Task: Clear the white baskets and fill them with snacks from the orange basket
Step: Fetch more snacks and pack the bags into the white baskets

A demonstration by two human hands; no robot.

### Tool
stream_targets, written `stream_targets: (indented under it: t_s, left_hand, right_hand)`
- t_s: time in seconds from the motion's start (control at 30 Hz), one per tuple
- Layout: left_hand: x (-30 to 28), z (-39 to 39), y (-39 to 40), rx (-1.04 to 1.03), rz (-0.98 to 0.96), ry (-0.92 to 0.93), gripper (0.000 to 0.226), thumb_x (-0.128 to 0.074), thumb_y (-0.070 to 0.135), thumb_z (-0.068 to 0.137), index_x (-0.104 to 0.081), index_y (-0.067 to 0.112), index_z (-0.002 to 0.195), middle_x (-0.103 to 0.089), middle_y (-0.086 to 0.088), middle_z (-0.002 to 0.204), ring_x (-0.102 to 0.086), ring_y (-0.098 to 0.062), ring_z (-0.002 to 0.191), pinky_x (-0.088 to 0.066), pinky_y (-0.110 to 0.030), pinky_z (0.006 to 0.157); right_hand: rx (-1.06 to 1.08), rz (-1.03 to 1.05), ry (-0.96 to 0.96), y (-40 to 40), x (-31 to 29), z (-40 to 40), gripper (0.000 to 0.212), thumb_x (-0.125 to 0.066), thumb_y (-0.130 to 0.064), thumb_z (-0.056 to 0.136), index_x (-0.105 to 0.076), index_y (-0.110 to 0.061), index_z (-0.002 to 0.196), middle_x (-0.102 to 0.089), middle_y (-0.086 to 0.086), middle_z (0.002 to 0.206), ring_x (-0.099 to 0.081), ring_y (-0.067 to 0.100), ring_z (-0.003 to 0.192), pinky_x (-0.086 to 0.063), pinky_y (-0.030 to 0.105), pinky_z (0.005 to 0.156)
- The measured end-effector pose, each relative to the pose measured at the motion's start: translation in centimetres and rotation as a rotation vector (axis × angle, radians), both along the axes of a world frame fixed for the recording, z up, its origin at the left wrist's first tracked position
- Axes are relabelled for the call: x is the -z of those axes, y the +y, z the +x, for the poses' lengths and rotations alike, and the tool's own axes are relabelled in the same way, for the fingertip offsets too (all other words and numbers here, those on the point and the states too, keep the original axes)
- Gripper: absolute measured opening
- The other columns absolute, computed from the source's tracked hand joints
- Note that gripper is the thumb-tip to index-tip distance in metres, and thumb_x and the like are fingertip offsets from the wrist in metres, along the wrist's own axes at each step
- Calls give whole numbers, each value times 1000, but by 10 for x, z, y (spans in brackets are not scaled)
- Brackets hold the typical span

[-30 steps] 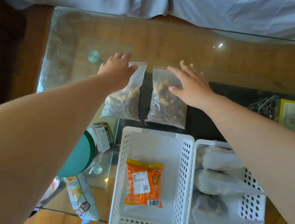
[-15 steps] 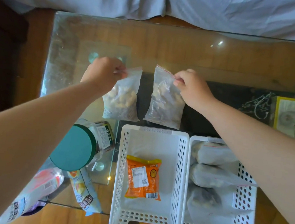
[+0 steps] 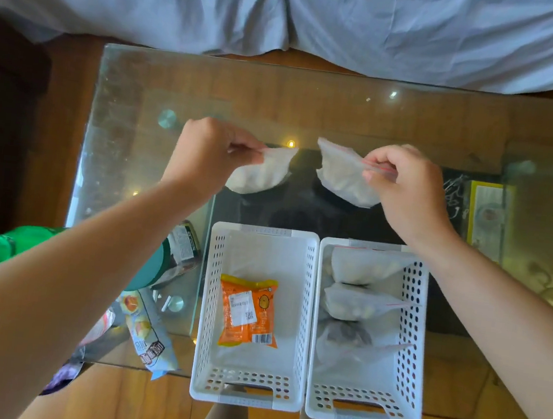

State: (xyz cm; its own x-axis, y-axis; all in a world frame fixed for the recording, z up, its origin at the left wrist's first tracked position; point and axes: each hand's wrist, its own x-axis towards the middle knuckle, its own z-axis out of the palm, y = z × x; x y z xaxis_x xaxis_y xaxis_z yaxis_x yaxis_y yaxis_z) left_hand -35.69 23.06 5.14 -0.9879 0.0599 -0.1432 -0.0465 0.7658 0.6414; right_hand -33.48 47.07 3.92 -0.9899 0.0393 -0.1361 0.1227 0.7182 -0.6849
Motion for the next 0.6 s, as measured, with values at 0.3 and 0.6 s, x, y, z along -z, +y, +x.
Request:
stream_targets:
  t_s: [0.3,0.6]
  left_hand:
    - [47,18,30,49,-226,-301,32,-53,24,93,-60,10,66,-41,-1,52,-37,-24,55,-25,-30,48]
    - [49,24,32,53,-192,-292,27,-47,24,96,-54,15,71,-50,-10,61,-44,-26,61,-34,-29,56]
  right_hand:
    - [-27,274,-77,27,30,-6,13,-57,-9,86,-69,-7,89,-64,11,88,-57,27,80,-40,31,65]
    - [-24,312,-106,36,33,15,16,-53,-8,86,-68,-5,84,-65,12,81,-60,30,78,-49,36,65]
